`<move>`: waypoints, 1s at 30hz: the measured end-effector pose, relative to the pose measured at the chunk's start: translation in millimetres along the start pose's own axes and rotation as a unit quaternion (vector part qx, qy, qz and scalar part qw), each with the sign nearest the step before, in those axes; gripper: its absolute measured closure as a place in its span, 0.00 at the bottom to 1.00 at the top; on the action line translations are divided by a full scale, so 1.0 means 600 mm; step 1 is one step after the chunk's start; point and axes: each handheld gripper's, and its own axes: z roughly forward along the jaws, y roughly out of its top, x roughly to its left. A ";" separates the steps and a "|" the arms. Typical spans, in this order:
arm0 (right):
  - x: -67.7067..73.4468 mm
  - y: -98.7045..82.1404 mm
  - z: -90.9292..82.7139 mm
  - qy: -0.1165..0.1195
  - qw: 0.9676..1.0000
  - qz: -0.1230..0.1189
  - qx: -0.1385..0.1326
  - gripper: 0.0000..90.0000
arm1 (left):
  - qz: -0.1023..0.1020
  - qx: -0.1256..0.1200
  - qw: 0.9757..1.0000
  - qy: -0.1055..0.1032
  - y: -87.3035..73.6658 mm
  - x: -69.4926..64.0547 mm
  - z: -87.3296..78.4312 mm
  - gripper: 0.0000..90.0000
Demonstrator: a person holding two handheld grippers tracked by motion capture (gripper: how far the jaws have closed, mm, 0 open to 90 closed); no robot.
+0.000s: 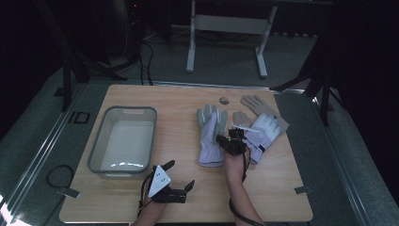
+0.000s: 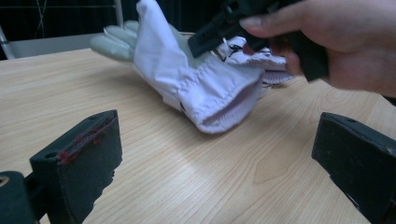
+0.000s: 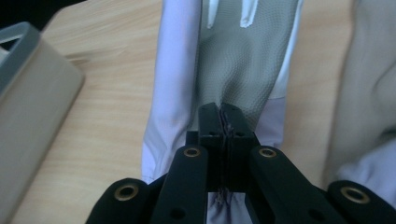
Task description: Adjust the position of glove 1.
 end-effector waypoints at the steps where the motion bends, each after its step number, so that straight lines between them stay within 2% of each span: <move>1: 0.000 -0.006 0.000 -0.002 1.000 0.002 0.001 0.98 | 0.000 0.000 1.000 -0.001 0.000 0.000 0.000 0.02; 6: -0.006 -0.028 0.014 -0.018 1.000 0.006 0.012 0.98 | 0.001 -0.001 1.000 -0.001 0.000 -0.001 0.000 0.02; 11: -0.008 -0.042 0.026 -0.034 0.999 -0.005 0.014 0.96 | 0.001 -0.001 1.000 -0.001 0.000 -0.001 0.000 0.02; 16: -0.014 -0.044 0.030 -0.031 0.999 -0.006 0.012 0.95 | 0.002 0.000 1.000 -0.001 0.000 -0.001 0.000 0.02; 18: -0.011 -0.041 0.032 -0.036 0.999 -0.019 0.013 0.94 | 0.001 0.000 1.000 -0.001 0.000 -0.001 0.001 0.02; 20: -0.011 -0.038 0.034 -0.035 0.999 -0.021 0.015 0.92 | 0.001 0.000 1.000 -0.001 0.000 -0.001 0.001 0.02; 22: -0.008 -0.033 0.031 -0.035 0.999 -0.029 0.012 0.87 | 0.000 0.000 1.000 -0.001 0.000 -0.001 0.001 0.02; 25: -0.001 -0.024 0.016 -0.031 0.998 -0.051 0.004 0.80 | 0.000 0.000 1.000 -0.001 0.000 -0.001 0.001 0.02; 30: 0.006 0.008 -0.014 -0.021 0.995 -0.097 0.004 0.72 | 0.000 0.000 1.000 -0.001 0.000 -0.001 0.000 0.02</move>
